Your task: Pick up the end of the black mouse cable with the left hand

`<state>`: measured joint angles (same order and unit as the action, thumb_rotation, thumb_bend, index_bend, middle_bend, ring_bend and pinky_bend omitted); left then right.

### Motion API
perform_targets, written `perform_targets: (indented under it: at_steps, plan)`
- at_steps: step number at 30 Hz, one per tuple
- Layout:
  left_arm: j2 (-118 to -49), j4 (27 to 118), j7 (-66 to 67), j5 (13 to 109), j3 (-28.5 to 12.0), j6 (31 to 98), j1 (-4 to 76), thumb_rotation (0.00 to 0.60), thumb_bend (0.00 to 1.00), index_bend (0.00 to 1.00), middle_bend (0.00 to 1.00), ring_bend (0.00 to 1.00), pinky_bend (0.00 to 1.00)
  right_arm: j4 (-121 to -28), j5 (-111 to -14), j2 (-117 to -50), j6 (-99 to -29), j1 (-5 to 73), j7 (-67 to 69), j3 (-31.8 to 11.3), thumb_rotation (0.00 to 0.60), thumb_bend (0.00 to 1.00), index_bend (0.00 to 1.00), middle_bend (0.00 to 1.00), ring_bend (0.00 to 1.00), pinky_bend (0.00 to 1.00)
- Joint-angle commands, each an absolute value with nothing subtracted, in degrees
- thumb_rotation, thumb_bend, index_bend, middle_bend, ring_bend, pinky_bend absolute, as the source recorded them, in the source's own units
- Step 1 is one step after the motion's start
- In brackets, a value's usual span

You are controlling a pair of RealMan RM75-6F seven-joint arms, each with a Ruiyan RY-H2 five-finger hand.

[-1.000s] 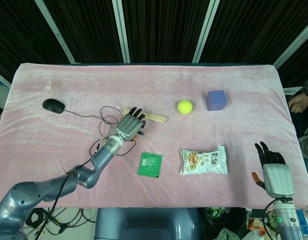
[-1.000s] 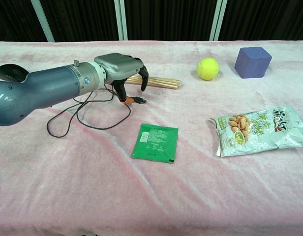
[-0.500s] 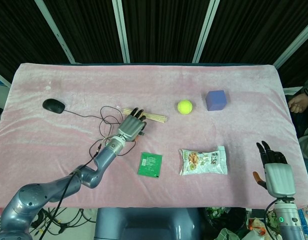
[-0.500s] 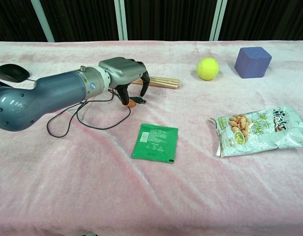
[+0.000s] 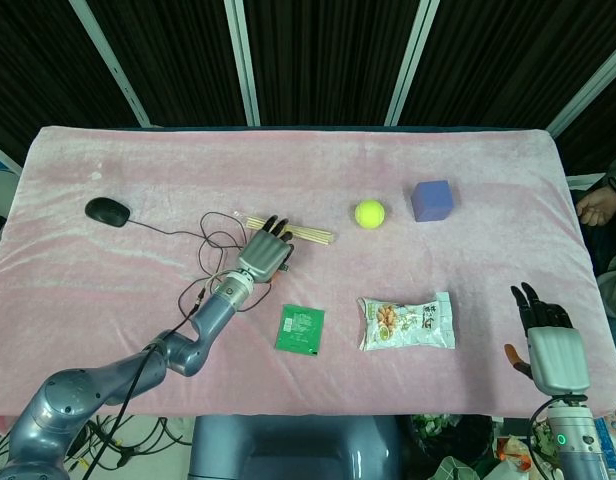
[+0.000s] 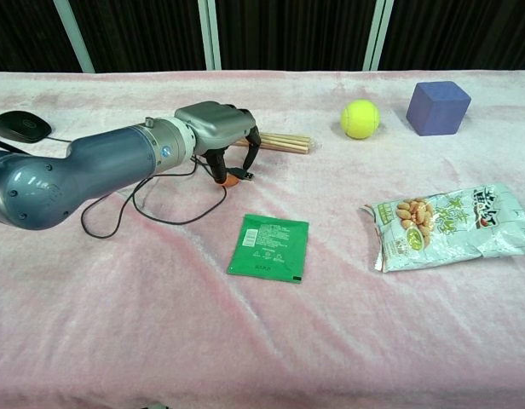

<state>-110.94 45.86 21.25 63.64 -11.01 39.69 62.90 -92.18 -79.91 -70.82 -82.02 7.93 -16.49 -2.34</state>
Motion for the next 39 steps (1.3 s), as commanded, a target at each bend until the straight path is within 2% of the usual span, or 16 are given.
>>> perform_targets:
  at_steps: [1, 13, 21, 31, 39]
  plan:
    - [-111.08, 45.56, 21.52, 63.68, -11.02, 39.77, 62.87, 0.600, 0.34, 0.52, 0.24, 0.00, 0.06, -92.23, -79.92, -70.76, -81.96, 7.90, -16.35, -2.38, 0.600, 0.18, 0.00, 0.06, 0.23, 0.21]
    - [-111.61, 44.65, 22.43, 62.92, -12.02, 39.61, 62.70, 0.600, 0.41, 0.55, 0.26, 0.00, 0.06, -92.54, -80.08, -70.27, -81.32, 7.77, -15.36, -2.55, 0.600, 0.18, 0.00, 0.06, 0.23, 0.21]
    - [-106.78, 52.52, 21.50, 65.35, -12.64, 43.33, 61.61, 0.600, 0.41, 0.55, 0.26, 0.00, 0.06, -92.67, -80.28, -70.13, -81.43, 7.60, -15.30, -2.81, 0.600, 0.18, 0.00, 0.06, 0.23, 0.21]
    - [-94.71, 67.97, 22.00, 66.41, -12.21, 48.47, 56.80, 0.600, 0.41, 0.55, 0.26, 0.00, 0.06, -92.92, -80.50, -70.11, -81.63, 7.39, -15.70, -2.88, 0.600, 0.18, 0.00, 0.06, 0.23, 0.21]
    - [-76.77, 90.63, 13.19, 69.73, -10.86, 52.15, 49.18, 0.600, 0.41, 0.55, 0.26, 0.00, 0.07, -93.09, -80.01, -70.52, -81.13, 7.43, -17.15, -2.90, 0.600, 0.18, 0.00, 0.06, 0.23, 0.21]
